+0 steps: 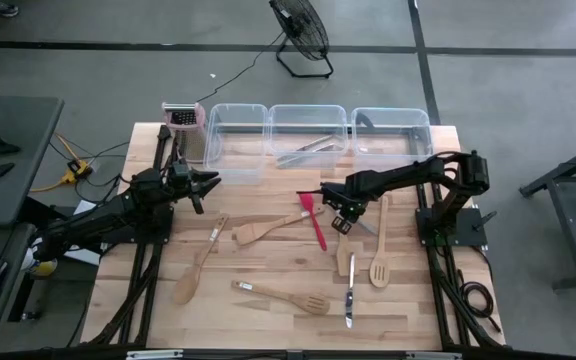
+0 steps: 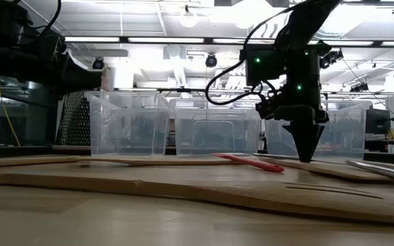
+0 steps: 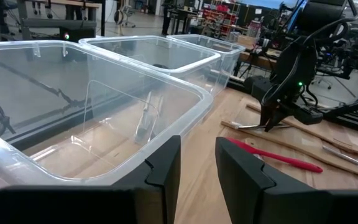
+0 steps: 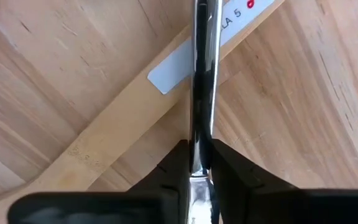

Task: Pick & Place Kitchen Items
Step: Put the silver table knife into the middle transparent container

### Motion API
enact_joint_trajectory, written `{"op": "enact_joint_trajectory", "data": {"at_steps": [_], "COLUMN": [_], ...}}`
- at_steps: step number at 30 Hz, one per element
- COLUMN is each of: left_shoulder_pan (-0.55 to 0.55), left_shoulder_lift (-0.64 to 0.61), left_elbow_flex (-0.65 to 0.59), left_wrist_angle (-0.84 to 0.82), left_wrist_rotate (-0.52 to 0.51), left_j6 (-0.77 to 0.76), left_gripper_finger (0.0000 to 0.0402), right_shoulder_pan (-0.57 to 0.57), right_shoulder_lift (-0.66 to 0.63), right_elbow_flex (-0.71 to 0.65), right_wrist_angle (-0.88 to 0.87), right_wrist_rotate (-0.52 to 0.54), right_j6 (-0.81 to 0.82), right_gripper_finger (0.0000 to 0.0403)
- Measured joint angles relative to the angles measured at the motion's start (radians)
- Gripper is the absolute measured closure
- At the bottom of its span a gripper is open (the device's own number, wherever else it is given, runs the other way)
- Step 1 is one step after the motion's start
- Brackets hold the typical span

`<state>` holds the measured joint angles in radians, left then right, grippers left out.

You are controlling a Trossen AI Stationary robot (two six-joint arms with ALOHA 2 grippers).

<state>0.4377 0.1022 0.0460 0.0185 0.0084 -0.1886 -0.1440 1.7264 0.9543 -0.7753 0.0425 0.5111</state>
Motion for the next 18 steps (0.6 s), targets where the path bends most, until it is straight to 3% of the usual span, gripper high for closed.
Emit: {"op": "enact_joint_trajectory", "data": {"at_steps": [5, 18], "left_shoulder_pan": [0.0, 0.0], "left_shoulder_lift": [0.0, 0.0], "left_elbow_flex": [0.0, 0.0], "left_wrist_angle": [0.0, 0.0], "left_wrist_rotate": [0.0, -0.001], "left_j6": [0.0, 0.0], "left_gripper_finger": [0.03, 0.03], "right_shoulder_pan": [0.0, 0.0], "right_shoulder_lift": [0.0, -0.007], "right_elbow_flex": [0.0, 0.0], "right_wrist_angle": [0.0, -0.017], "right_wrist_rotate": [0.0, 0.0], "right_j6": [0.005, 0.002], "right_gripper_finger": [0.037, 0.037]}}
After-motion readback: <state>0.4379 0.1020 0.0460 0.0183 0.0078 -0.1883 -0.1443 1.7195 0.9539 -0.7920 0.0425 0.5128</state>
